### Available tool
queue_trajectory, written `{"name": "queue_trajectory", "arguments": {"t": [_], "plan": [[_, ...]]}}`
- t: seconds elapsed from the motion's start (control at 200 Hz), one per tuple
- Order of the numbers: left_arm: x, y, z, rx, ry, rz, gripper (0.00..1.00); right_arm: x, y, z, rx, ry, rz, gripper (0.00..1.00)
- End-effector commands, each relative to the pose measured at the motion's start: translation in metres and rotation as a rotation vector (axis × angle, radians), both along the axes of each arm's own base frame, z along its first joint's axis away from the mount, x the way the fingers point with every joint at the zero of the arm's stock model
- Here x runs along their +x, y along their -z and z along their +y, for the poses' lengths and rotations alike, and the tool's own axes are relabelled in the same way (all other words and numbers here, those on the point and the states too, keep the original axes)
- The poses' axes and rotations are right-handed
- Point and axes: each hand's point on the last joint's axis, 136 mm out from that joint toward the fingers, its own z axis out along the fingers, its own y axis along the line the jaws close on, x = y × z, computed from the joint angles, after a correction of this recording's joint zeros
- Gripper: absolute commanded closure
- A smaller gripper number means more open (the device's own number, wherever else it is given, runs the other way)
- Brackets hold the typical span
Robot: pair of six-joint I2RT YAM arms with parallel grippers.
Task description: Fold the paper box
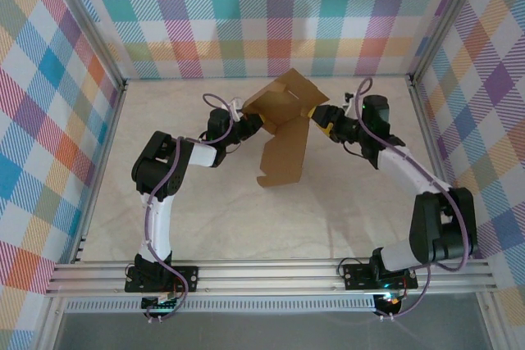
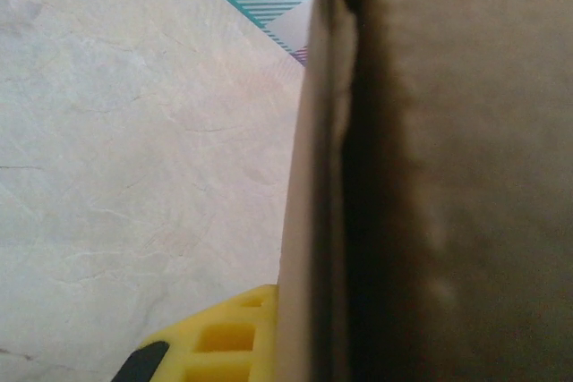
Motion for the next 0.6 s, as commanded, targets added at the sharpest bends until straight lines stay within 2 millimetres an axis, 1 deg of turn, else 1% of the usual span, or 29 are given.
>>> {"name": "queue_trajectory", "arguments": {"t": [0.0,0.065,0.11,0.15,0.195,0.315,0.37,0.415,0.54,0.595], "plan": [[0.006,-0.024,0.006,-0.067,-0.018,-0.051,1.00,0.009,-0.006,-0.037,0.018,0.194,-0.051,0.31],[0.006,-0.028,0.006,-0.069,-0.019,-0.055,1.00,0.009,0.009,-0.067,0.025,0.334,0.002,0.30],[0.005,-0.030,0.006,-0.076,-0.019,-0.055,1.00,0.007,0.022,-0.084,0.014,0.397,0.043,0.30],[0.005,-0.033,0.005,-0.086,-0.012,-0.053,1.00,0.006,0.031,-0.088,-0.006,0.408,0.075,0.30],[0.005,-0.037,0.003,-0.102,-0.002,-0.047,1.00,0.006,0.041,-0.088,-0.033,0.397,0.102,0.30],[0.003,-0.051,-0.003,-0.173,0.009,-0.051,1.00,0.013,0.061,-0.074,-0.021,0.327,0.146,0.31],[0.001,-0.058,-0.008,-0.198,0.015,-0.053,1.00,0.018,0.070,-0.063,-0.023,0.295,0.167,0.32],[0.000,-0.062,-0.011,-0.210,0.020,-0.055,1.00,0.022,0.076,-0.049,-0.025,0.256,0.176,0.33],[-0.005,-0.075,-0.021,-0.222,0.034,-0.073,1.00,0.034,0.086,-0.015,-0.016,0.182,0.190,0.36],[-0.006,-0.077,-0.023,-0.216,0.037,-0.079,1.00,0.039,0.089,-0.001,-0.008,0.154,0.198,0.37]]}}
